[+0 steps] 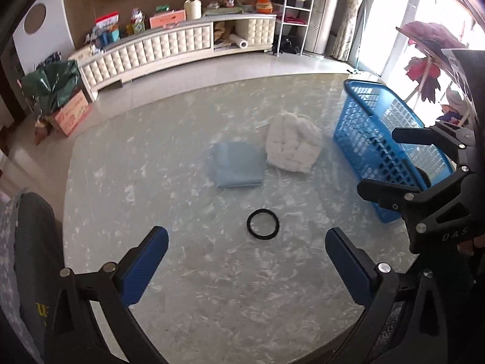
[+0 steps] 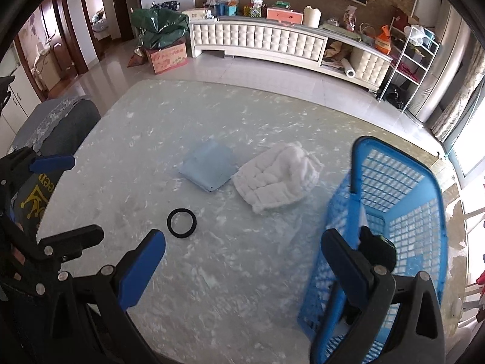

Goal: Organize soft objects
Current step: 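Withdraw both tools from the basket toward the white fleece and black ring, then grasp the white fluffy fleece with the right gripper while the left grasps the black rubber ring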

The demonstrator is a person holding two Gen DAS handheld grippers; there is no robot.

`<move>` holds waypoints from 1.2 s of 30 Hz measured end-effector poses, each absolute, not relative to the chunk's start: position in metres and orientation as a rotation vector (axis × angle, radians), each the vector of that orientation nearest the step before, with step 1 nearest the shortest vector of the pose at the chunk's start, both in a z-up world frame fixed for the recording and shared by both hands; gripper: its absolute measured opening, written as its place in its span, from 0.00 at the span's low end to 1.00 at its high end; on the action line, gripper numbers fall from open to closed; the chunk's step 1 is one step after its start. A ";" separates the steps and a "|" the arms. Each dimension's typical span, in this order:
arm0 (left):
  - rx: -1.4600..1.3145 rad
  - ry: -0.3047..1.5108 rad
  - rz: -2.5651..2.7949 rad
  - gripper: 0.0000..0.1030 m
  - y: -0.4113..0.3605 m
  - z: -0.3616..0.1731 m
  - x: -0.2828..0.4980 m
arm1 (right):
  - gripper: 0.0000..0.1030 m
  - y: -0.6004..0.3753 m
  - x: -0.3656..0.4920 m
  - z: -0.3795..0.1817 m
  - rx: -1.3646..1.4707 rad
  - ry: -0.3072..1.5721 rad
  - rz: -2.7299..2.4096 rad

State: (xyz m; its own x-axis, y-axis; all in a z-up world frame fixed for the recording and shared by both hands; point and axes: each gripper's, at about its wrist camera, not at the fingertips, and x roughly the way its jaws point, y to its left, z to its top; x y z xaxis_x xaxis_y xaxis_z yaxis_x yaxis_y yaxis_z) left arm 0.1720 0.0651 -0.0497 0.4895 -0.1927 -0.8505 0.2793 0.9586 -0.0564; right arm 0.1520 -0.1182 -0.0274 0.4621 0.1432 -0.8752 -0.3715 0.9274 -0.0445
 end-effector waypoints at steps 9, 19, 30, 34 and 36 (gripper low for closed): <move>0.066 1.085 -0.286 1.00 0.081 -0.089 0.200 | 1.00 -0.096 0.179 -0.057 -0.250 1.088 0.310; 0.050 1.152 -0.308 1.00 0.081 -0.134 0.228 | 0.93 -0.085 0.210 -0.095 -0.278 1.161 0.272; 0.085 1.176 -0.336 0.91 0.067 -0.155 0.239 | 0.92 -0.098 0.237 -0.131 -0.255 1.211 0.170; 0.131 1.175 -0.358 0.79 0.057 -0.159 0.236 | 0.89 -0.101 0.244 -0.143 -0.256 1.236 0.141; 0.138 1.179 -0.359 0.66 0.055 -0.163 0.236 | 0.88 -0.105 0.247 -0.147 -0.251 1.243 0.135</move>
State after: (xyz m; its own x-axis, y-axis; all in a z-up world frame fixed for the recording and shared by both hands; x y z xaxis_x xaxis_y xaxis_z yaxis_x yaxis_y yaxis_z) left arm 0.2360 0.0547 -0.1630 0.3327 -0.2020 -0.9211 0.3454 0.9350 -0.0803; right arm 0.2466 -0.1050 -0.1472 0.3184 -0.0344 -0.9473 -0.2370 0.9647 -0.1147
